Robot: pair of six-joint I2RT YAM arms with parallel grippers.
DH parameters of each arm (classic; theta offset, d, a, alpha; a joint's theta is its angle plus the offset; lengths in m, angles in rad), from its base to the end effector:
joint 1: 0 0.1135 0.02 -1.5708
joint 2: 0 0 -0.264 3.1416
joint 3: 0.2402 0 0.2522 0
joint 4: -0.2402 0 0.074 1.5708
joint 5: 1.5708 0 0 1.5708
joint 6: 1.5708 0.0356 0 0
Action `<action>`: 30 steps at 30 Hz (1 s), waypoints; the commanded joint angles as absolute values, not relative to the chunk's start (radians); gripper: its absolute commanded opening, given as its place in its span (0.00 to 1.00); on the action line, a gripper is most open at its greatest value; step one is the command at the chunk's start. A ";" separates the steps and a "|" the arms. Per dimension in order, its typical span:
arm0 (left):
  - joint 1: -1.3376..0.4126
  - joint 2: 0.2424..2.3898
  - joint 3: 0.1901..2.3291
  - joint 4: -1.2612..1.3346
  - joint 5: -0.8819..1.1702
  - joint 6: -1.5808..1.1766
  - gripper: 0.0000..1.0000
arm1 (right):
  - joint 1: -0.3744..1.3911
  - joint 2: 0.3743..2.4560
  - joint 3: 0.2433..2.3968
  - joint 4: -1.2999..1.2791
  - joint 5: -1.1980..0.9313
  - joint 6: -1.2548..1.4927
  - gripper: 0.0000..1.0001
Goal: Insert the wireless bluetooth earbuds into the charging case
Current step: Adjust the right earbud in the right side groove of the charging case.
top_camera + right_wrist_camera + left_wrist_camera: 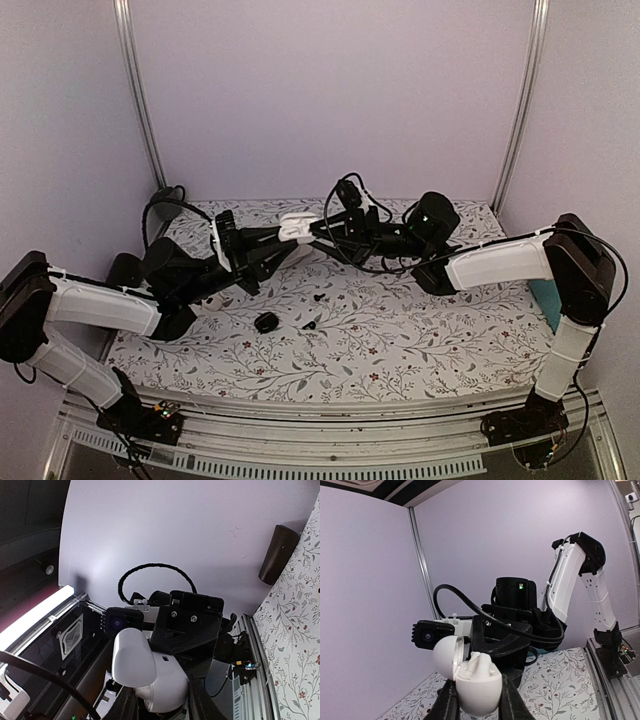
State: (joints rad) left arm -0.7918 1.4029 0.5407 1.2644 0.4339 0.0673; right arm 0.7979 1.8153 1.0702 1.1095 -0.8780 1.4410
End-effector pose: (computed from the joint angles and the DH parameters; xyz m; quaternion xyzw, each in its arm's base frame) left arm 0.1851 -0.2088 0.2685 0.3876 0.4150 -0.3997 0.7196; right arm 0.2562 0.3019 0.2821 -0.1698 0.5978 0.7760 0.1082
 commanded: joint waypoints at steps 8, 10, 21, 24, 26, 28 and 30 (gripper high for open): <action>-0.797 1.417 0.573 1.342 0.447 0.032 0.00 | 0.798 1.848 1.079 1.112 -0.883 1.453 0.10; -0.797 1.420 0.572 1.337 0.459 0.033 0.00 | 0.799 1.848 1.083 1.094 -0.884 1.450 0.05; -0.791 1.435 0.576 1.316 0.460 0.018 0.00 | 0.793 1.822 1.091 1.069 -0.871 1.456 0.44; -0.787 1.440 0.570 1.313 0.450 0.010 0.00 | 0.788 1.803 1.082 1.074 -0.858 1.456 0.55; -0.785 1.444 0.568 1.311 0.448 0.005 0.00 | 0.787 1.796 1.085 1.074 -0.856 1.457 0.58; -0.783 1.451 0.573 1.303 0.451 0.003 0.00 | 0.788 1.795 1.090 1.075 -0.858 1.456 0.58; -0.784 1.460 0.580 1.291 0.455 0.003 0.00 | 0.787 1.797 1.098 1.074 -0.860 1.456 0.60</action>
State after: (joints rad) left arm -0.7887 1.4334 0.5491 1.2816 0.4400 0.0151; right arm 0.7929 1.8210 1.0737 1.0740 -0.8703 1.4555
